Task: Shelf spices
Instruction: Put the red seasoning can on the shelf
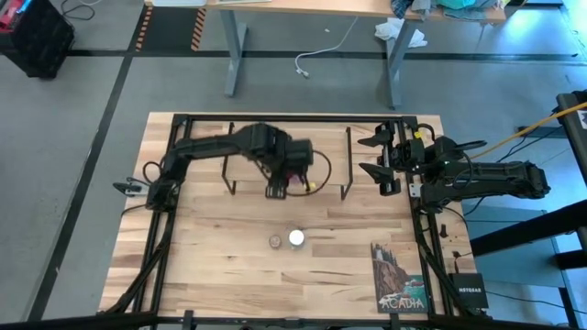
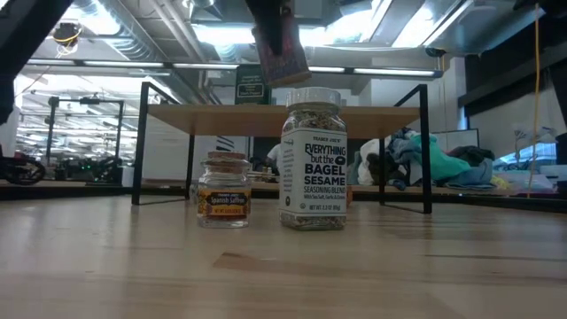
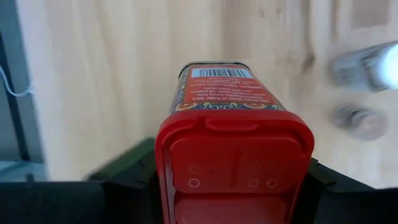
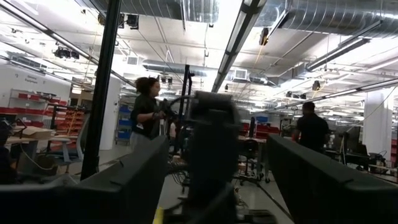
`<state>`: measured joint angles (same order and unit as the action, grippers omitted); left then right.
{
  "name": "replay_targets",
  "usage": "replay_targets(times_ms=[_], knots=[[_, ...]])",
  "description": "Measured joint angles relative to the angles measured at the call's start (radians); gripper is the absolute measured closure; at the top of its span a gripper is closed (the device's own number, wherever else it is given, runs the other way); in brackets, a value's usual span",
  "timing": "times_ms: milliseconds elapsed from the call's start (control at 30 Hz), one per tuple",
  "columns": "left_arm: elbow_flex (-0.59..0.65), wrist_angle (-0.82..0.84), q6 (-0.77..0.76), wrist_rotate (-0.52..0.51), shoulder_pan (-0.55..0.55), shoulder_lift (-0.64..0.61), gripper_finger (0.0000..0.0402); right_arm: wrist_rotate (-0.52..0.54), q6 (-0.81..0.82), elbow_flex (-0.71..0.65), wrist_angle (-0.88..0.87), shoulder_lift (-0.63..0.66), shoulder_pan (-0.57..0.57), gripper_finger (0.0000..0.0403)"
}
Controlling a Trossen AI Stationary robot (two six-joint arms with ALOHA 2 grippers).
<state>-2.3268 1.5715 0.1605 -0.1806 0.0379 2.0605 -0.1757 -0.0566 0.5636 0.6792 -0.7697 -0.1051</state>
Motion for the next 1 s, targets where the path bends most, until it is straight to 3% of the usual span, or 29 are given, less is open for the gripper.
replay_targets(times_ms=[267,567,1000], knots=[[0.000,-0.033,0.146,0.089,0.135,0.000,0.0208,0.000,-0.023,0.000,0.000,0.000,0.000,0.0125],[0.000,-0.134,0.238,0.136,0.170,0.000,0.0208,0.000,-0.033,0.000,-0.001,0.000,0.000,0.0125],[0.016,-0.144,0.191,0.186,0.192,0.042,0.0208,0.016,-0.053,0.000,-0.003,0.000,0.000,0.0125]])
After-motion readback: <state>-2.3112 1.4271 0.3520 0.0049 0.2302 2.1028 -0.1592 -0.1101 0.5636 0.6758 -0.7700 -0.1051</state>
